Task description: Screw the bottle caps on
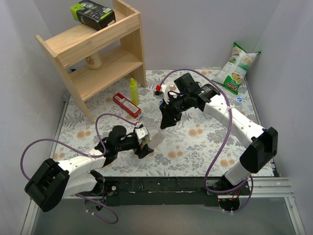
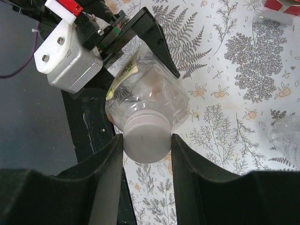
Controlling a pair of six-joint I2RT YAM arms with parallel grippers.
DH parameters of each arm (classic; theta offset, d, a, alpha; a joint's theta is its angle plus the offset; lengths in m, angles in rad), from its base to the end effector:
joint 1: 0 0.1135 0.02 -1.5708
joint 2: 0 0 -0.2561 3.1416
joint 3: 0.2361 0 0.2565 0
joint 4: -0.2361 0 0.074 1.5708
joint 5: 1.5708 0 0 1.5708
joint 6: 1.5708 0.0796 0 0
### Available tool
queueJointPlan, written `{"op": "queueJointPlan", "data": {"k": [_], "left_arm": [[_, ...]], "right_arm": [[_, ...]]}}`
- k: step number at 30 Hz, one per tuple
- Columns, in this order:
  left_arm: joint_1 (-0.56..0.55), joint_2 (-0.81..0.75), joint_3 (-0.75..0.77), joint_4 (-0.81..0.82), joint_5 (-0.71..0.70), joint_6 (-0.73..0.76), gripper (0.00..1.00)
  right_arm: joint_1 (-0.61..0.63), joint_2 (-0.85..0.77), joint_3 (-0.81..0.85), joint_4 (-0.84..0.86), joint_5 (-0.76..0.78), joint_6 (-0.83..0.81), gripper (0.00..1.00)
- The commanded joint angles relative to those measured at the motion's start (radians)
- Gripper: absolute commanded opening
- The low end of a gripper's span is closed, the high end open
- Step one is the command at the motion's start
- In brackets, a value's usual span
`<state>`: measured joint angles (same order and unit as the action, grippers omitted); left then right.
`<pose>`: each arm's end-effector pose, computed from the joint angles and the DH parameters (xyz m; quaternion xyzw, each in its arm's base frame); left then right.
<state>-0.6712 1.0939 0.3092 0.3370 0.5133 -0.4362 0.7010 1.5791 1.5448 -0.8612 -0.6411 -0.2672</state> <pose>0.1719 -0.1864 0.1452 0.2302 0.7972 -0.4536 0.3251 0.2441 0.2683 0.3135 -0.5091 0.7440 0.3580 0.2431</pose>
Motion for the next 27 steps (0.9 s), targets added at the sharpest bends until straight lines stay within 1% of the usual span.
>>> {"op": "queueJointPlan", "data": {"k": [1,3,5,12,16,19,22,23,25,26,27], "left_arm": [[-0.025,-0.012,0.001,0.108,0.125,-0.016,0.00],[-0.025,-0.015,0.004,0.128,0.139,-0.047,0.00],[-0.025,-0.006,0.010,0.142,0.168,-0.045,0.00],[-0.025,0.026,0.042,0.171,0.180,-0.041,0.00],[-0.025,0.031,0.036,0.217,0.179,-0.052,0.00],[-0.025,0.034,0.033,0.211,0.180,-0.044,0.00],[-0.025,0.041,0.030,0.192,0.183,-0.033,0.00],[-0.025,0.043,0.025,0.188,0.182,-0.030,0.00],[-0.025,0.038,0.016,0.178,0.183,-0.024,0.00],[-0.025,0.038,0.010,0.174,0.183,-0.022,0.00],[-0.025,0.037,0.008,0.169,0.183,-0.021,0.00]], "right_arm": [[0.029,0.044,-0.005,0.042,-0.048,0.008,0.45],[0.031,0.045,-0.012,0.045,-0.045,0.016,0.45],[0.034,0.045,-0.015,0.048,-0.037,0.017,0.45],[0.048,0.048,-0.017,0.039,0.083,0.017,0.39],[0.049,0.053,-0.015,0.039,0.077,0.020,0.40],[0.049,0.053,-0.012,0.039,0.055,0.016,0.41],[0.049,0.055,-0.002,0.036,0.047,0.003,0.46],[0.049,0.048,0.001,0.036,0.043,-0.012,0.51],[0.049,0.048,0.017,0.039,0.041,-0.013,0.55],[0.049,0.045,0.023,0.037,0.044,-0.015,0.62],[0.049,0.044,0.029,0.037,0.052,-0.017,0.64]]}}
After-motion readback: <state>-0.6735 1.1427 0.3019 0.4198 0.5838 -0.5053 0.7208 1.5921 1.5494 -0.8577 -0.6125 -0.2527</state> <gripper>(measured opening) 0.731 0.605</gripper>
